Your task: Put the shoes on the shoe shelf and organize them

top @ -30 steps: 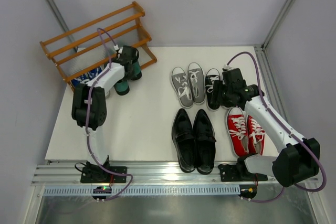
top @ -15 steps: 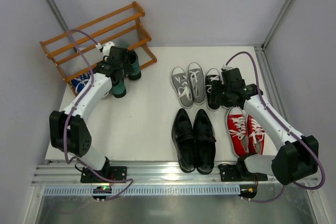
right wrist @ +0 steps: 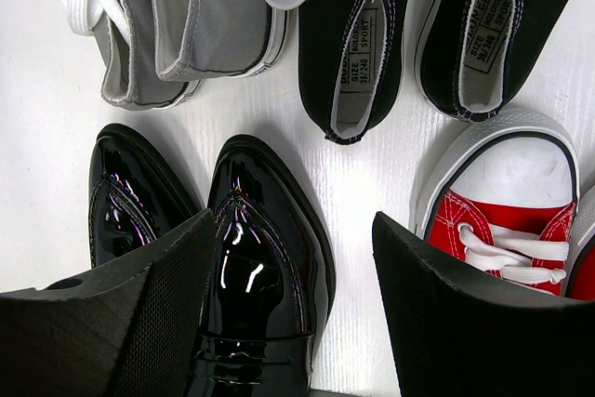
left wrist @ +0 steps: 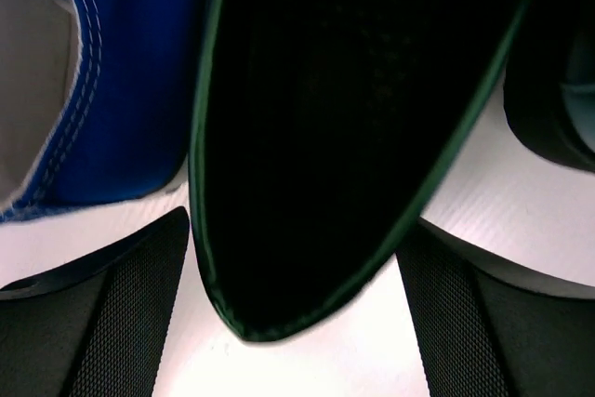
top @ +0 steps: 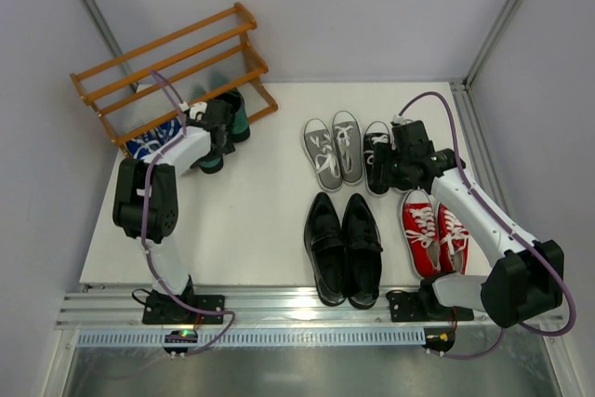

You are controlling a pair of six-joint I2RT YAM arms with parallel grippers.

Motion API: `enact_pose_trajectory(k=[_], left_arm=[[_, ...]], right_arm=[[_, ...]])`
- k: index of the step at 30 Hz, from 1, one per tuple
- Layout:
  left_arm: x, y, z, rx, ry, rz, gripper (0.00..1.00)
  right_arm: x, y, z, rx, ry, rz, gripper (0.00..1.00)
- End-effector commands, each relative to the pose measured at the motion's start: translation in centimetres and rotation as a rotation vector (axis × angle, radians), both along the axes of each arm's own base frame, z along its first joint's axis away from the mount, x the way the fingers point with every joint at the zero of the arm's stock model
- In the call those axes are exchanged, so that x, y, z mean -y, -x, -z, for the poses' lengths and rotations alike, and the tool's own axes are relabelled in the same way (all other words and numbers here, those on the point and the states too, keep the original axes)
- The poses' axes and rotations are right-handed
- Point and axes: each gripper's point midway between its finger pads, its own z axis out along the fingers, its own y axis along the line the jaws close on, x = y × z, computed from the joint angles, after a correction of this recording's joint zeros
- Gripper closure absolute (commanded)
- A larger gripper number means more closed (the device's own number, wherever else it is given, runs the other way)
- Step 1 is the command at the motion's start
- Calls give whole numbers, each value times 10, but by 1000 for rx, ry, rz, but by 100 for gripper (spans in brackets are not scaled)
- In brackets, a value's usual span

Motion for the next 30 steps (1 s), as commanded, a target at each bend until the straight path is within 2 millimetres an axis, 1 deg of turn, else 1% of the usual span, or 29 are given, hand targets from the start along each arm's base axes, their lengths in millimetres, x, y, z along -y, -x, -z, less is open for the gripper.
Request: enact_pose_trajectory(k=[1,3,4,5,6,7,8,11,13,16,17,19,20,23,24,26,27,28,29,30], left_arm=[[-17,-34,-18,130,-21,-37,13],[-21,-45,-19,155,-4,-32,30],[-22,-49,-17,159,4,-25,43],[-21,-52,-13,149,5,-9,78],[-21,-59,-17,159,8,-9,95],[-21,-59,-17,151,15,-6,100],[-18,-62,-19,158,26,2,100],[-12,-69,-37,230,64,0,100],[-8,-74,-57,287,67,-3,100],[-11,-83,-78,339,49,-14,100],[-13,-88,-90,365,40,-22,100],[-13,-94,-101,391,35,-19,100],[-11,-101,-115,423,40,-19,100],[-11,-108,-132,455,41,-18,100],[-11,-111,-141,472,38,-15,100],[-11,-118,-139,461,16,0,100],[-11,-123,-144,467,8,6,100],[-14,-125,-140,449,-16,18,100],[-15,-130,-128,423,-28,21,100],[-17,-134,-127,422,-31,23,100]], right_arm=[[-2,-8,-17,58,-17,-13,30],[-3,-8,-17,56,-17,-14,30],[-3,-8,-17,57,-18,-16,30],[-3,-9,-18,59,-18,-16,30],[-3,-8,-18,58,-16,-18,31],[-2,-9,-19,60,-14,-17,31],[-2,-8,-19,59,-12,-19,31],[-1,-9,-19,62,-7,-12,32],[-1,-9,-19,59,-8,-12,33],[-1,-9,-19,56,-6,-14,34],[-2,-10,-19,55,-4,-16,34],[-1,-10,-19,54,-2,-15,34],[-1,-10,-19,52,-2,-14,34],[0,-9,-18,49,4,-13,34],[0,-9,-18,51,3,-10,34],[1,-8,-17,49,7,-13,34],[1,-9,-18,50,8,-11,34],[1,-8,-16,46,9,-11,34],[2,-8,-15,46,13,-10,34],[2,-7,-16,47,11,-11,34]])
